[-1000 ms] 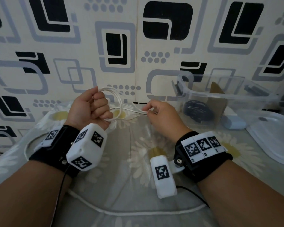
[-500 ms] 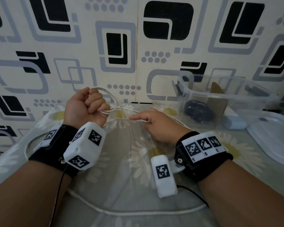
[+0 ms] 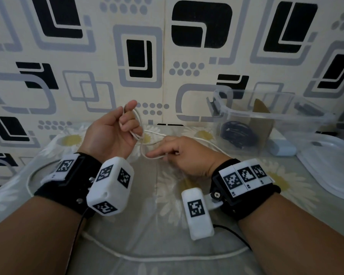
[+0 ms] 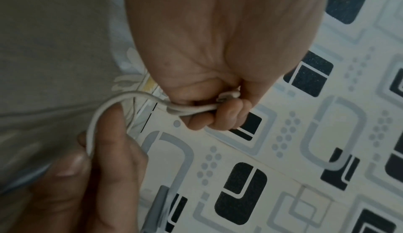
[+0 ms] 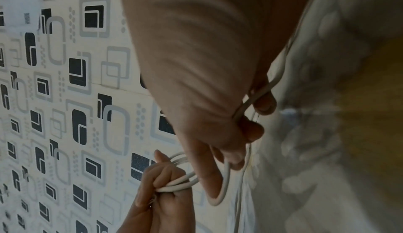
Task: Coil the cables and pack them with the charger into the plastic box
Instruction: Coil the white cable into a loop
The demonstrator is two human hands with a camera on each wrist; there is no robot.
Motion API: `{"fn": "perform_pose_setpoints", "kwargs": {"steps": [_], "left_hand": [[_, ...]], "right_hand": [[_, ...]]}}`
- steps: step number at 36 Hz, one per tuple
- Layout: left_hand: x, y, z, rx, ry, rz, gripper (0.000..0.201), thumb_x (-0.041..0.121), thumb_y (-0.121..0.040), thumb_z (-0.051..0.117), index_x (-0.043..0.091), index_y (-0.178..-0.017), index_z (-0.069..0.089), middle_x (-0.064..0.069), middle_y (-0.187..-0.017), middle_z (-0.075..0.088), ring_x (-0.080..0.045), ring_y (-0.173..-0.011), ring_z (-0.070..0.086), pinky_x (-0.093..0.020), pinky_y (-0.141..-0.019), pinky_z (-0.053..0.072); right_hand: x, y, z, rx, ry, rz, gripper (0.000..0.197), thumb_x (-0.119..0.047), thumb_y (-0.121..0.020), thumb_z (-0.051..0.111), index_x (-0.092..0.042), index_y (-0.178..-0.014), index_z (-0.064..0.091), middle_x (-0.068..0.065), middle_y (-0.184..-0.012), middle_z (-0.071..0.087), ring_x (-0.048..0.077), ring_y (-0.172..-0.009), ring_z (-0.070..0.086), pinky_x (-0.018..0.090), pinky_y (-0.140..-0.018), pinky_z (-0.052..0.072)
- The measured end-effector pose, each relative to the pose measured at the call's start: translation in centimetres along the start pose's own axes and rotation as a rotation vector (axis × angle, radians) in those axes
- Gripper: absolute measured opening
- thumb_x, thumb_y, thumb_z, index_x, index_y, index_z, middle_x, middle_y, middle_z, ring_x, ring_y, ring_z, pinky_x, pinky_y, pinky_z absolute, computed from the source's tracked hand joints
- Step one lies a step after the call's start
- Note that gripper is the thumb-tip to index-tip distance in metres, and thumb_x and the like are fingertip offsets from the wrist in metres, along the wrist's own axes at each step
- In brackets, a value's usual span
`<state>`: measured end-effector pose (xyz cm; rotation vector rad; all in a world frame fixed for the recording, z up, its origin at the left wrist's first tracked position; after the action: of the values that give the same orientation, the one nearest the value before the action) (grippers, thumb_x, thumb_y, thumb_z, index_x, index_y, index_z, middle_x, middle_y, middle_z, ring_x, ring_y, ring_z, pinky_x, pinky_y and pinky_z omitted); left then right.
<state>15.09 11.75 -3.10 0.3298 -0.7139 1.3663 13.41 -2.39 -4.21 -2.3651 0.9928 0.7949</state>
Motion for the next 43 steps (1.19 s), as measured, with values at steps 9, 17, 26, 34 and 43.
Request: {"fn": "perform_pose_setpoints", "kwargs": {"steps": [9,17,26,34,43], "left_hand": [[-0.8,0.0,0.2,0.006,-0.32,-0.001,0.022,0.019,-0.101,0.033,0.013,-0.101,0.054,0.007,-0.064,0.047,-0.007,-0.056,0.05,-0.02,-0.059,0.048],[-2.0,0.3,0.3,-0.006,-0.548,-0.004,0.022,0.012,-0.103,0.033,0.009,-0.098,0.054,-0.003,-0.081,0.059,-0.016,-0.078,0.062,-0.031,-0.076,0.054],[-2.2,0.7,0.5,0.028,-1.108,0.084,0.016,0.018,-0.103,0.041,0.015,-0.096,0.054,0.008,-0.062,0.056,-0.002,-0.051,0.048,-0.016,-0.05,0.038],[-2.9,1.1,0.6,-0.038,-1.244,-0.011,0.022,0.02,-0.103,0.044,0.002,-0.1,0.055,-0.008,-0.076,0.065,-0.017,-0.068,0.061,-0.034,-0.07,0.048],[-3.1,1.5,1.6,-0.04,-1.195,-0.121,0.04,0.024,-0.1,0.032,0.017,-0.065,0.05,-0.005,-0.054,0.042,-0.016,-0.048,0.032,-0.031,-0.052,0.027]], "right_hand": [[-0.2,0.4,-0.7,0.156,-0.257,0.007,0.03,0.0,-0.089,0.06,-0.025,-0.1,0.072,-0.009,-0.086,0.063,0.015,-0.061,0.051,0.023,-0.061,0.046],[-0.5,0.3,-1.3,0.229,-0.309,-0.059,0.014,0.0,-0.079,0.074,-0.008,-0.086,0.064,0.006,-0.084,0.069,0.006,-0.074,0.061,0.028,-0.076,0.051],[-0.9,0.6,-1.1,0.179,-0.35,-0.045,0.022,0.001,-0.082,0.07,-0.016,-0.08,0.056,0.001,-0.08,0.062,0.005,-0.05,0.045,0.026,-0.052,0.046],[-0.5,0.7,-1.6,0.283,-0.381,-0.029,0.014,0.0,-0.085,0.068,-0.008,-0.085,0.057,-0.008,-0.077,0.07,0.011,-0.051,0.054,0.02,-0.045,0.043],[-0.5,0.5,-2.8,0.455,-0.195,-0.101,0.031,-0.011,-0.075,0.08,-0.019,-0.072,0.05,-0.011,-0.069,0.052,0.002,-0.052,0.045,0.017,-0.055,0.038]]}}
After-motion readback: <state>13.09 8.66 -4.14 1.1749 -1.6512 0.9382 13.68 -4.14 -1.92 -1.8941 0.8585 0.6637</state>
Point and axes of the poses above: each hand's wrist, its own y-axis away from the middle knuckle, its own z-axis out of the palm, x = y × z, the point moved 6 cm from there along -y, towards the middle knuckle
